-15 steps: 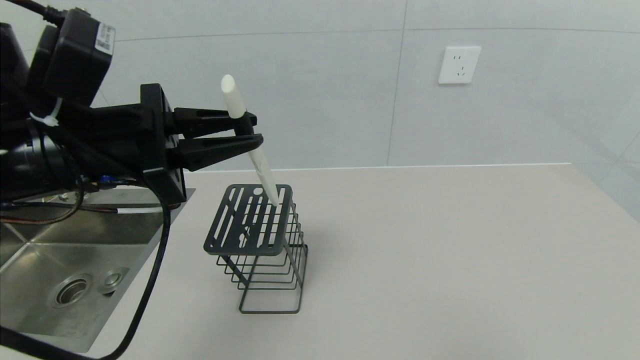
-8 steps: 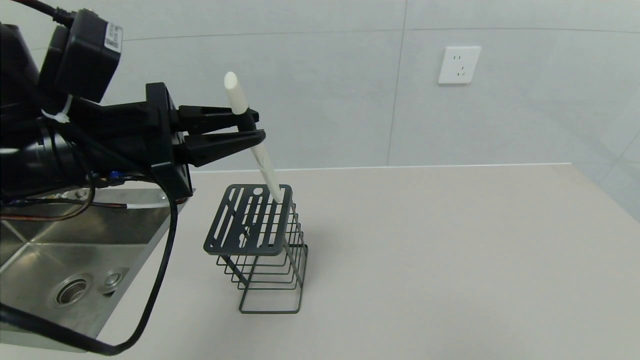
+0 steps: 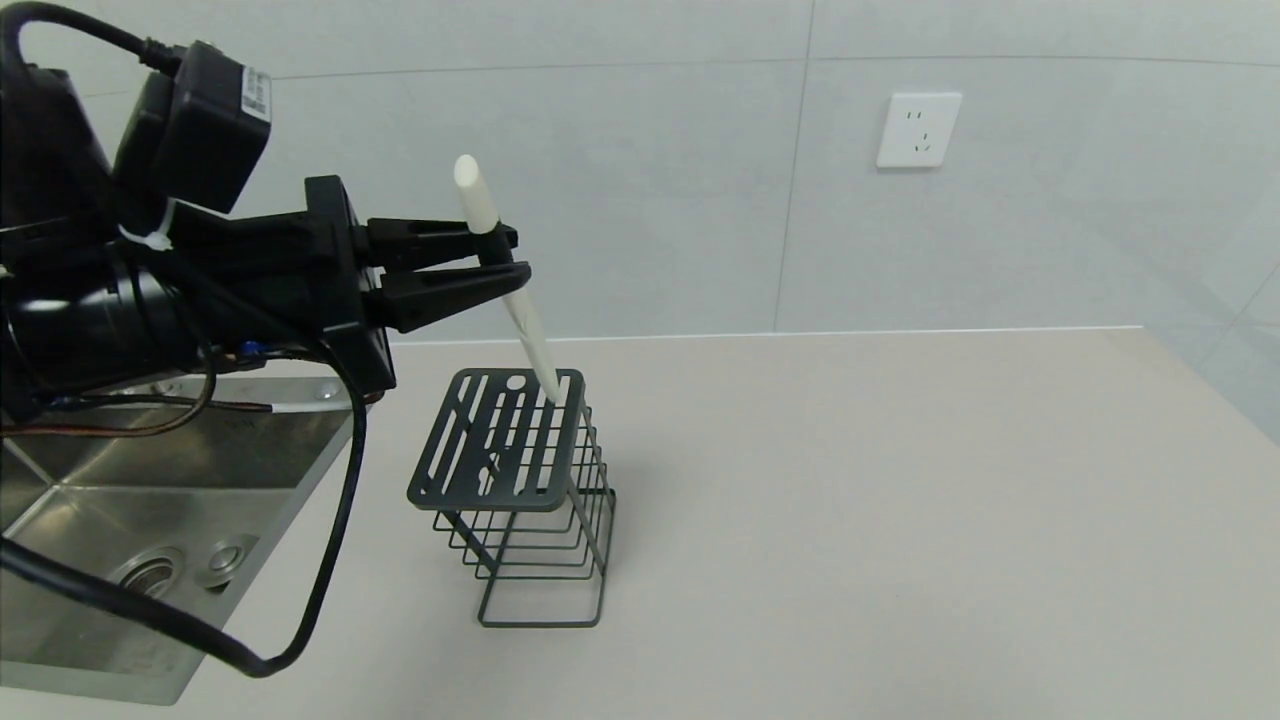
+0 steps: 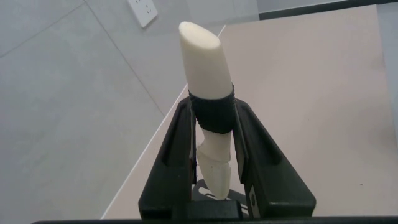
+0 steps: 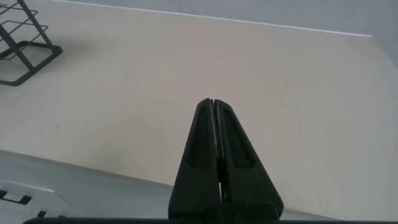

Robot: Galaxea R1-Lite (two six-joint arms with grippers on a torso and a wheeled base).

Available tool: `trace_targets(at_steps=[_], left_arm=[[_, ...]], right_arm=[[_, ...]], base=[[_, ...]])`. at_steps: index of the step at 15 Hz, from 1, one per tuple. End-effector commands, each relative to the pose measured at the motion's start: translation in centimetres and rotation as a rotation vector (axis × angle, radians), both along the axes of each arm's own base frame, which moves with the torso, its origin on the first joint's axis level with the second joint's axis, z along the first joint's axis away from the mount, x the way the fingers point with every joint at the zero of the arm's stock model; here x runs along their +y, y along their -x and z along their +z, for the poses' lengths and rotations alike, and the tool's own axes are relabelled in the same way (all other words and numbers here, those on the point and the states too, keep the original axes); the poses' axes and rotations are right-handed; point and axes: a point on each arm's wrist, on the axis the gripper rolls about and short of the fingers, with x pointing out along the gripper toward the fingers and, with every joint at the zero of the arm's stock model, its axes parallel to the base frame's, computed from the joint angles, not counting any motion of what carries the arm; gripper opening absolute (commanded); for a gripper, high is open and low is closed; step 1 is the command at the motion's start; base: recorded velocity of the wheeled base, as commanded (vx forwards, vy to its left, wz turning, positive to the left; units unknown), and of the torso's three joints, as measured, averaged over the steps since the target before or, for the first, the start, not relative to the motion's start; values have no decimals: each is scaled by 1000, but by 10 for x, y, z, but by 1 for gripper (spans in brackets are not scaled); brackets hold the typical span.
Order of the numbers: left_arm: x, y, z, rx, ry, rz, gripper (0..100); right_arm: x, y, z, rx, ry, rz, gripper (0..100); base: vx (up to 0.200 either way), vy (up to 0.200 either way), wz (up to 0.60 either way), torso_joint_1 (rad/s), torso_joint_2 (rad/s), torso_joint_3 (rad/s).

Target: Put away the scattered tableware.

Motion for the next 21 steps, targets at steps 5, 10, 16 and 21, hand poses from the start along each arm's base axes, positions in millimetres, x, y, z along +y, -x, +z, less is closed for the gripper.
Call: trace_targets(at_steps=[5,10,16,21], left_arm=[[-2,-7,-5,12,-3,-1,0],[-2,-9,-6,9,-2,1,0],[-1,-9,-8,15,-4,4,0],[-1,-8,-20,53,-14,2,0]], right_arm=[[0,0,0,1,1,1,0],[0,0,0,1,1,1,0],[0,0,0,1,1,1,0],[0,0,0,1,1,1,0]], base=[[0,0,0,0,0,0],[0,0,0,0,0,0],[0,0,0,0,0,0],[0,0,0,0,0,0]])
